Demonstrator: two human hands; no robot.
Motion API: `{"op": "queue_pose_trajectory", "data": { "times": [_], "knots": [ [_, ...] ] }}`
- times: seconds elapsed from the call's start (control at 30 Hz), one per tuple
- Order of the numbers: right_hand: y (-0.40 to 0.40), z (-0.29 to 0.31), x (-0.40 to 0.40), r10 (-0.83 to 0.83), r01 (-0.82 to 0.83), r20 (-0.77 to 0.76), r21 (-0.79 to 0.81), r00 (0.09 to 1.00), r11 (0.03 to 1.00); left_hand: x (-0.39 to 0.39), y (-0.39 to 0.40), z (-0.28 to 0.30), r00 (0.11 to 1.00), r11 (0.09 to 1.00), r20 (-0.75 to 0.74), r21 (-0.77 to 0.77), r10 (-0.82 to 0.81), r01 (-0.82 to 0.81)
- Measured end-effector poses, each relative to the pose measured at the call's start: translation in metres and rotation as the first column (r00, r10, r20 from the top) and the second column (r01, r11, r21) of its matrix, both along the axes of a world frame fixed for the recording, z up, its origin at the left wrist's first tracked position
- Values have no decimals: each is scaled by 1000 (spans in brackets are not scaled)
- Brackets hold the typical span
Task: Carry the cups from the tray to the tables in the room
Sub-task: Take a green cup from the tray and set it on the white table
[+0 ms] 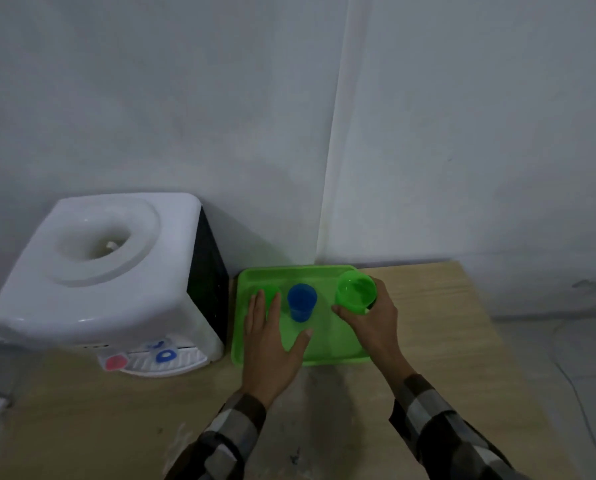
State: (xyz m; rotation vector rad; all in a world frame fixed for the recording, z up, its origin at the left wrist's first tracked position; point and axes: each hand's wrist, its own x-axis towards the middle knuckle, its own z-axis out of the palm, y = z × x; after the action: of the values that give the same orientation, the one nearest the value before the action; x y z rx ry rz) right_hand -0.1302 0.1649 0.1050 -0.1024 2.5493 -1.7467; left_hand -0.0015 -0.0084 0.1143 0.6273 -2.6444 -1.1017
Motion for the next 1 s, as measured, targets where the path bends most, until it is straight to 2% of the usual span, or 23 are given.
{"op": "queue_pose_trajectory", "data": {
  "times": [0.2,0.4,0.53,0.83,1.0],
  "knots": [
    [0,47,33,-27,17,-103,-94,994,995,15,-13,45,997,998,-71,-42,-43,40],
    [4,99,71,-28,7,-178,-113,984,994,37,-23,80,994,993,-73,-91,-80,73],
    [11,128,98,-46,17,-204,-141,978,990,45,-17,104,983,988,-130,-97,-130,118],
    [68,170,153,-142,114,-243,-129,960,985,41,36,131,919,947,-227,-90,-322,310],
    [125,188,191,-208,190,-271,-92,940,977,42,91,143,852,878,-211,-104,-479,468]
  ]
}}
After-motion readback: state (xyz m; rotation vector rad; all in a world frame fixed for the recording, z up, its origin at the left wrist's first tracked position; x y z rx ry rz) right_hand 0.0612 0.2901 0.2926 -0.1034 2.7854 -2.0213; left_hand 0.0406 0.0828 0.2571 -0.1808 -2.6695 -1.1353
